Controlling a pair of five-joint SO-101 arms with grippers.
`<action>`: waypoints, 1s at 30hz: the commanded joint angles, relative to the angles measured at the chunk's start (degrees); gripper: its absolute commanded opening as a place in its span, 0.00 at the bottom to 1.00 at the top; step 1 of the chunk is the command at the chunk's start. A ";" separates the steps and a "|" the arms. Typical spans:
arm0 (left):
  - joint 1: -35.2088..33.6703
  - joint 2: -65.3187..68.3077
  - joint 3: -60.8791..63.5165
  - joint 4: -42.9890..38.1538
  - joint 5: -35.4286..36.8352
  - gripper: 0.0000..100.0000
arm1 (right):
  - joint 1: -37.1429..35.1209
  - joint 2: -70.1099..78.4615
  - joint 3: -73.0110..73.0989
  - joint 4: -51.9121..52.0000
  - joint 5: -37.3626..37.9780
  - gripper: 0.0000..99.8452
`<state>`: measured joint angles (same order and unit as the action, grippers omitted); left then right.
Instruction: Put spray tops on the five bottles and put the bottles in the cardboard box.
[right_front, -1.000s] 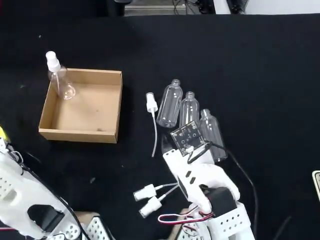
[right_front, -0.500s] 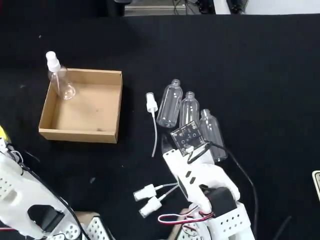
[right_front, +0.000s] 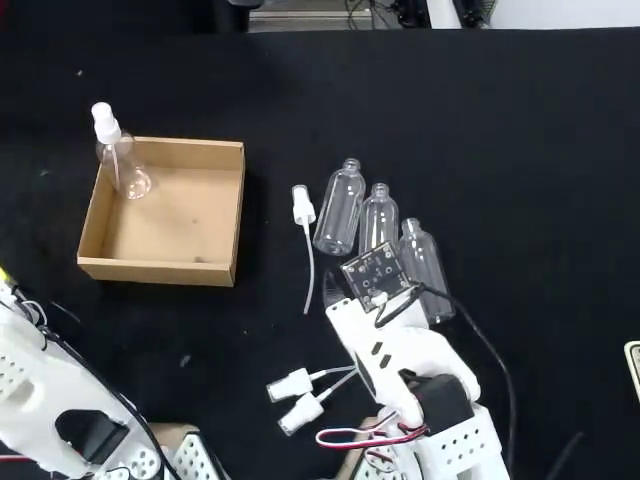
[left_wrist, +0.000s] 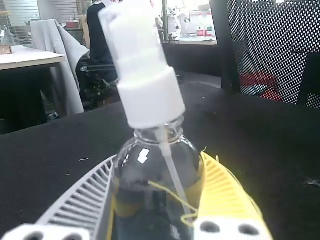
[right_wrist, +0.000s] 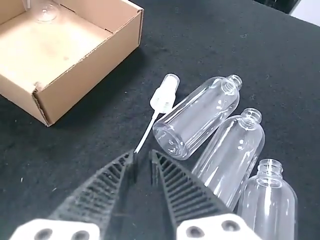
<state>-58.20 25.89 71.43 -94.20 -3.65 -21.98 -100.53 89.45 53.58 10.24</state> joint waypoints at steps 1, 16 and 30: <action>0.13 -4.31 -1.19 -3.34 -0.44 0.03 | -0.53 -1.10 -0.75 0.09 -0.44 0.03; 0.22 -37.10 4.97 14.07 -0.35 0.03 | -0.44 -1.10 -1.27 0.26 -0.44 0.03; 15.60 -80.97 7.60 63.65 0.00 0.03 | -0.35 -1.10 -1.19 0.09 -0.35 0.03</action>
<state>-48.18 -46.37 78.64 -37.05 -3.65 -21.98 -100.53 89.45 53.58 10.24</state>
